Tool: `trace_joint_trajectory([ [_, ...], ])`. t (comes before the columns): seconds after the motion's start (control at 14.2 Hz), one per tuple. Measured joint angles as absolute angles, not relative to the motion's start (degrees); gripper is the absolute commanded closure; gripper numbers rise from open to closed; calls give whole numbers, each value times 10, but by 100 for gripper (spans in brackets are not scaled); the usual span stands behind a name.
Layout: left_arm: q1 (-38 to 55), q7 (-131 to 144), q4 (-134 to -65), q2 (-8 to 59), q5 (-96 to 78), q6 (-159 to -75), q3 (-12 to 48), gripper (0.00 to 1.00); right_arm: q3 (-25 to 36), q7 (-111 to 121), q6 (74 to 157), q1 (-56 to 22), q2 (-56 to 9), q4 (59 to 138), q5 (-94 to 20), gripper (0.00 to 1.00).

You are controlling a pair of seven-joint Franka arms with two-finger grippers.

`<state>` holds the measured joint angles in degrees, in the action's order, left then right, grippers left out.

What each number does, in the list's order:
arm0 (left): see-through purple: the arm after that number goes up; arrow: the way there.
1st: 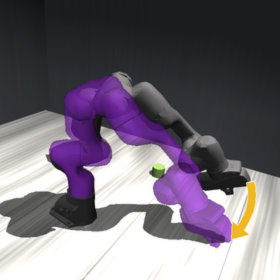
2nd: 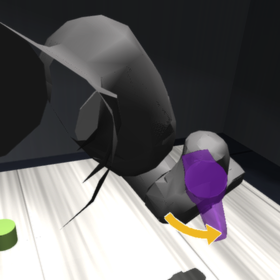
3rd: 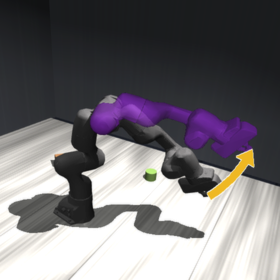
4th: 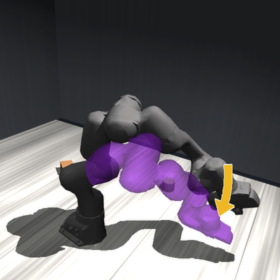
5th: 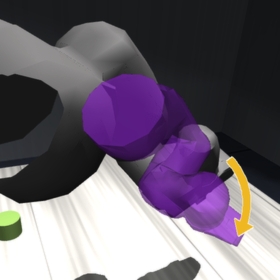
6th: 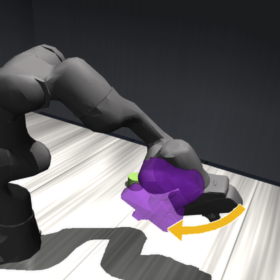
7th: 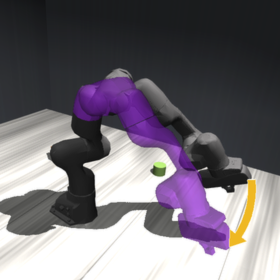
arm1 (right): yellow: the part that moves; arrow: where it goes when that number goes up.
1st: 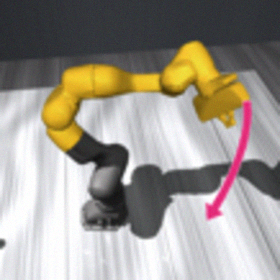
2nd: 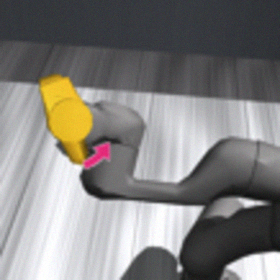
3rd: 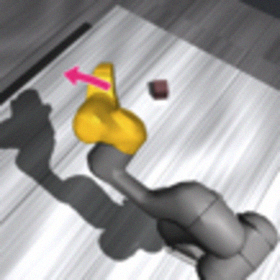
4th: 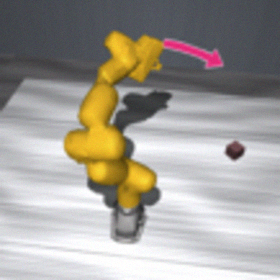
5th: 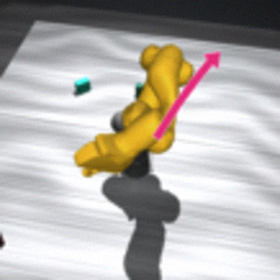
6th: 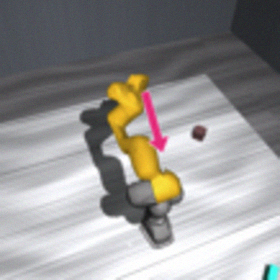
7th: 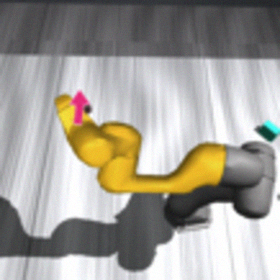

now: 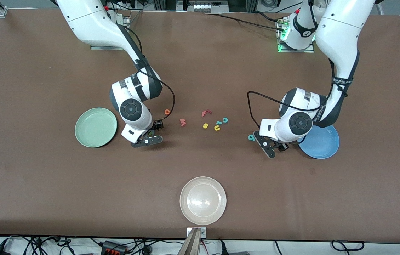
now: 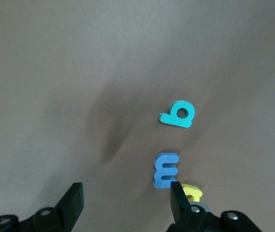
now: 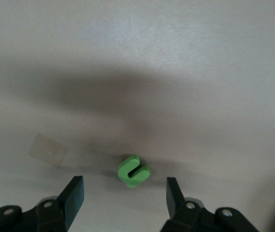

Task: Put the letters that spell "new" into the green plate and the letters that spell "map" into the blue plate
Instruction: 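Grasp the green c and blue m with the right and left grippers, then carry the c and m to the green and blue plates, releasing both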

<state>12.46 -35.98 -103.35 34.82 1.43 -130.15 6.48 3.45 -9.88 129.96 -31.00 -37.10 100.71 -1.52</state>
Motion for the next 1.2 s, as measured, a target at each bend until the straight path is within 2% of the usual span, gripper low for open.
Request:
trace_joint_trajectory([
  [0.35,127,-361,-1068,348,14,-1332,68,26,37,16,1300,-311,-376,1007,-15,25],
  [0.64,145,-347,-1071,347,14,-1333,75,29,37,30,1308,-313,-381,1013,-15,35],
  [0.71,151,-341,-1072,347,14,-1333,76,30,37,32,1314,-313,-382,1017,-15,43],
  [0.78,154,-340,-1073,346,14,-1333,76,32,37,32,1318,-313,-382,1019,-15,56],
  [0.85,155,-339,-1075,346,14,-1333,75,40,37,33,1318,-313,-382,1019,-15,72],
  [0.92,155,-339,-1077,346,14,-1333,75,50,37,33,1318,-313,-381,1019,-15,81],
  [1.06,154,-339,-1080,346,19,-1333,74,53,38,35,1318,-313,-378,1018,-15,88],
  [1.2,155,-338,-1081,346,27,-1333,74,56,39,48,1318,-313,-377,1019,-15,91],
])
